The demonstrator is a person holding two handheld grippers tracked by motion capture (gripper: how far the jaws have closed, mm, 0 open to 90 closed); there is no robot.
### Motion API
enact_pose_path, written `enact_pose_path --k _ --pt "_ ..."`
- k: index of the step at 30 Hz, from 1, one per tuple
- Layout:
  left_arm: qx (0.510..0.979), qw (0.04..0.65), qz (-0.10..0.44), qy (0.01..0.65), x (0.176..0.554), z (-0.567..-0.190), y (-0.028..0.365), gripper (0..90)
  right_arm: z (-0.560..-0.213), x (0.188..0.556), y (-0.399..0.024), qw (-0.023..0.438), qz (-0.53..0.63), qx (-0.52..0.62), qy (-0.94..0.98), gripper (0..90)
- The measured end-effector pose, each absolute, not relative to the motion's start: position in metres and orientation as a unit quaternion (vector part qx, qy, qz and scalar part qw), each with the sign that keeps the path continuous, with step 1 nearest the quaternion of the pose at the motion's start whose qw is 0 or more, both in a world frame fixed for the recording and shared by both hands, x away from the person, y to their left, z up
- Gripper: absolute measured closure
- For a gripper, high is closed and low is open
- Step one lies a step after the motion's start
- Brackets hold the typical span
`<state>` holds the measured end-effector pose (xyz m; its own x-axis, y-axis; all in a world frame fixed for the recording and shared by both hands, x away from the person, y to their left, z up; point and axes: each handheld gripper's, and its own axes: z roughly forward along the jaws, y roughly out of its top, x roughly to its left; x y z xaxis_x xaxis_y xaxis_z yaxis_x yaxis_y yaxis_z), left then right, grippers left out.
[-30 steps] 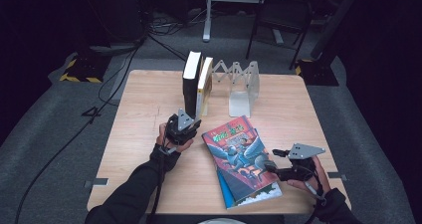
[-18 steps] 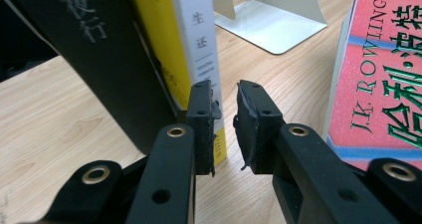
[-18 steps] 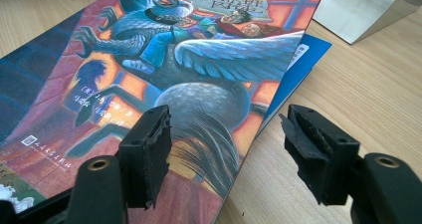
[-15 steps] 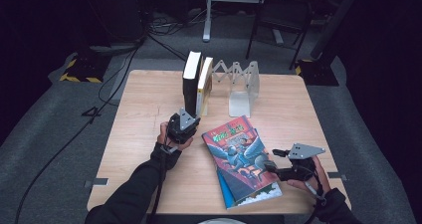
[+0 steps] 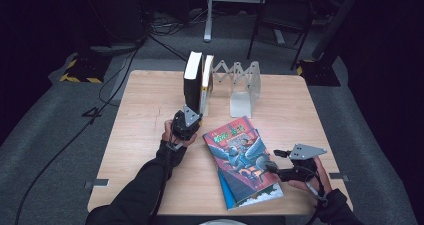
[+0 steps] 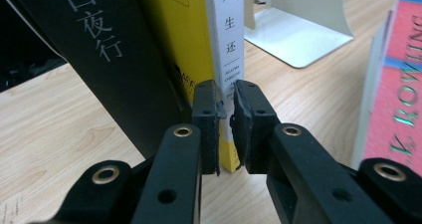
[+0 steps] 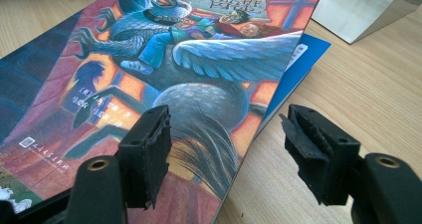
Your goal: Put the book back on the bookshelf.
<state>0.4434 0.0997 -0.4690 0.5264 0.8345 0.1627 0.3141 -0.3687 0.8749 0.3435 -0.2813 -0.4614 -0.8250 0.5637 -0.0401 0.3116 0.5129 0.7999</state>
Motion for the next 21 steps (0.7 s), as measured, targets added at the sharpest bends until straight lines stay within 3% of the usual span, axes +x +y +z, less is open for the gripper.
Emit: enact_pose_path --k 21 --pt "0.745 0.419 0.317 0.41 0.463 -0.47 0.095 81.1 -0.463 0.345 -0.282 0.145 0.426 0.258 0.855 34.0"
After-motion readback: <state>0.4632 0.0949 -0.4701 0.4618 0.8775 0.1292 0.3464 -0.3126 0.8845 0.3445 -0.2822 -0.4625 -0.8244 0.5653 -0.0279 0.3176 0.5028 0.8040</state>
